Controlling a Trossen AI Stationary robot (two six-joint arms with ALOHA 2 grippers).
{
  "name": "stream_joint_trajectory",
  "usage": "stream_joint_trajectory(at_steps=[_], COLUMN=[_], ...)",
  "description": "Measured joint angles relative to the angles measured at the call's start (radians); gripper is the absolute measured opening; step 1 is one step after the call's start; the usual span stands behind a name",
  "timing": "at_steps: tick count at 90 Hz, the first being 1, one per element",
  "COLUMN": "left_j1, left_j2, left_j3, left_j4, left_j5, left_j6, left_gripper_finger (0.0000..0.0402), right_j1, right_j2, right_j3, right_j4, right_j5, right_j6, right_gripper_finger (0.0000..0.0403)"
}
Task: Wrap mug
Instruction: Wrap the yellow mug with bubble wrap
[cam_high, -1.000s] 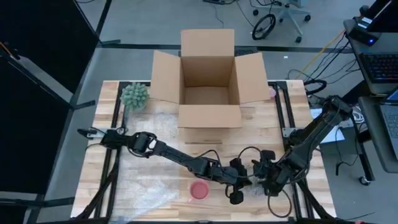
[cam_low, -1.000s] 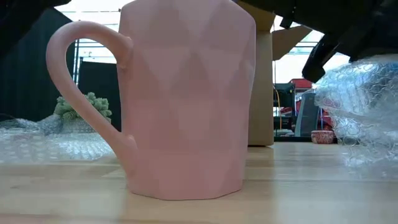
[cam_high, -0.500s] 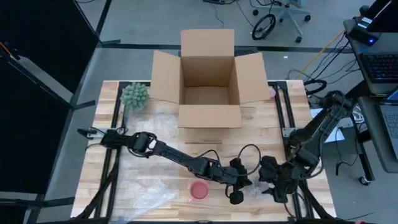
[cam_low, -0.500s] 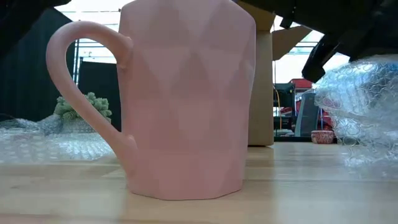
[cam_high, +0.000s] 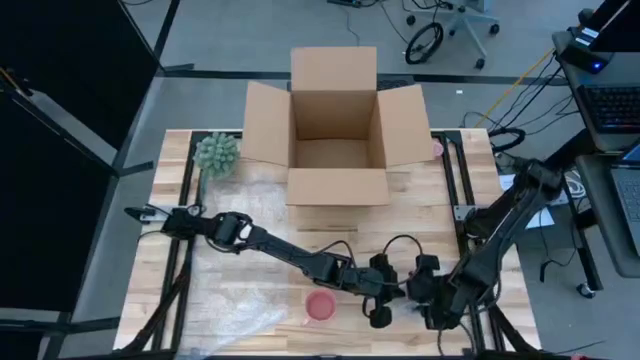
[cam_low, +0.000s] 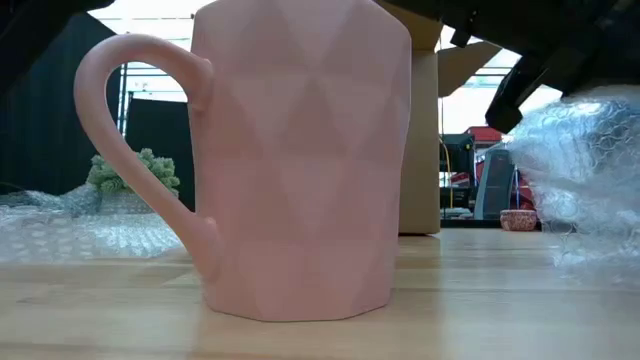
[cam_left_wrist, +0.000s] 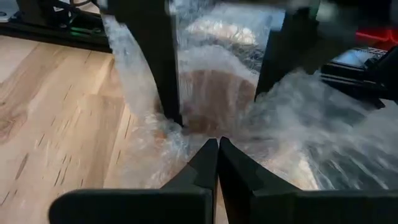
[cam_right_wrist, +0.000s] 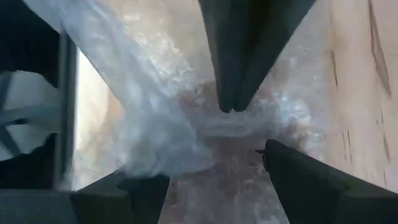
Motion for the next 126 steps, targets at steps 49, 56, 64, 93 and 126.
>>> stream_joint_trajectory(at_steps=[49, 56, 64, 93, 126], left_j1=[-0.002, -0.003, -0.002, -0.002, -0.003], left_j2=[0.002, 0.002, 0.002, 0.002, 0.002], left_j3=[0.0, 0.0, 0.0, 0.0, 0.0], left_j4=[0.009, 0.01, 0.01, 0.011, 0.012], left_j5=[0.001, 0.001, 0.001, 0.002, 0.006], left_j6=[0.001, 0.001, 0.001, 0.001, 0.001], left_gripper_finger=[0.0, 0.0, 0.0, 0.0, 0.0], right_j1=[-0.011, -0.011, -0.012, -0.018, -0.029], right_j2=[0.057, 0.047, 0.035, 0.081, 0.103], right_j3=[0.0, -0.003, -0.003, -0.008, 0.017], right_j4=[0.015, 0.02, 0.023, 0.026, 0.023], right_j5=[-0.017, -0.02, -0.037, -0.063, -0.072], right_j6=[-0.015, -0.016, -0.015, -0.017, -0.021], right_gripper_finger=[0.0242, 0.0241, 0.022, 0.0019, 0.016])
